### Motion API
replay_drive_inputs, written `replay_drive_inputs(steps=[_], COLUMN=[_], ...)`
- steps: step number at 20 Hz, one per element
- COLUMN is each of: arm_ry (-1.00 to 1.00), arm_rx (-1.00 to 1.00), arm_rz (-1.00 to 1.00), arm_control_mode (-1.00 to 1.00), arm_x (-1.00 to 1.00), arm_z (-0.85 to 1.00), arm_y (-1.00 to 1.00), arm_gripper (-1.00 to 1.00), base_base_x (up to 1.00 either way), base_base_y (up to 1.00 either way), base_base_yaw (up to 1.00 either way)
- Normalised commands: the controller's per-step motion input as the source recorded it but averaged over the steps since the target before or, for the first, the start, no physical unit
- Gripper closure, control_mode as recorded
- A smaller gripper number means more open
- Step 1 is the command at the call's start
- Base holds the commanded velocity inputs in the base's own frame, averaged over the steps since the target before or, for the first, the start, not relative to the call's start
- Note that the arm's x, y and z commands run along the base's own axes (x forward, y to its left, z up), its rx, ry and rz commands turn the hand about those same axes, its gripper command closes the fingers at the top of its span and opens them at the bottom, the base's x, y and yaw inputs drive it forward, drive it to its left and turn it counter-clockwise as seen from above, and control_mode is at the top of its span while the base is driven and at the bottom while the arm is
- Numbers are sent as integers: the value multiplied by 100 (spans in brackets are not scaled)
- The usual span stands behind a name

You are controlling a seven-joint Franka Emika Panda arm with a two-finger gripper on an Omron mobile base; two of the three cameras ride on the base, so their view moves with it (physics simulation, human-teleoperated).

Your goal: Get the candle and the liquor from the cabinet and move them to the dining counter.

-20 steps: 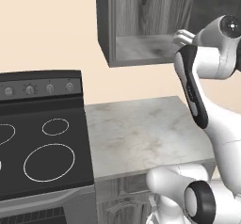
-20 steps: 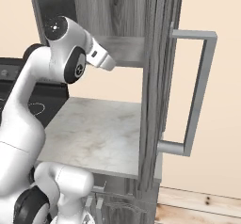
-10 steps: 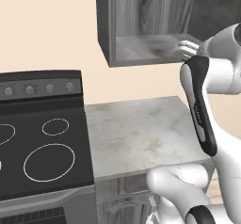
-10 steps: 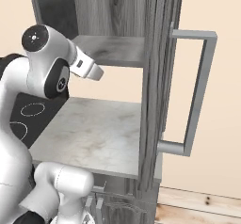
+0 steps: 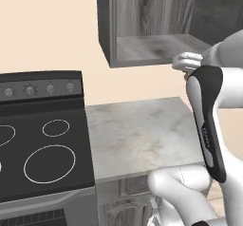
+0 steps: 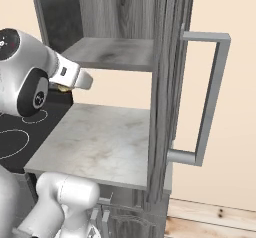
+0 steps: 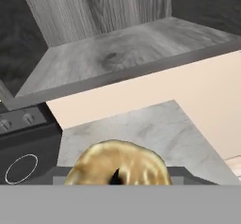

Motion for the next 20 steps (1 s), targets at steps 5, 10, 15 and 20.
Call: replay_drive_inputs(steps=[5, 10, 15, 20], arm_ry=[-5, 0, 6, 15], arm_rx=[-10, -5, 0, 0], arm_rz=[4, 1, 2, 3], arm_control_mode=[-100, -100, -100, -100], arm_x=[-53, -32, -22, -18], arm_z=[-25, -23, -17, -11], arm_y=[35, 33, 23, 13], arm_gripper=[100, 100, 100, 100], base_base_x=[0, 0, 0, 0], base_base_y=[0, 0, 0, 0], base_base_yaw=[0, 0, 0, 0])
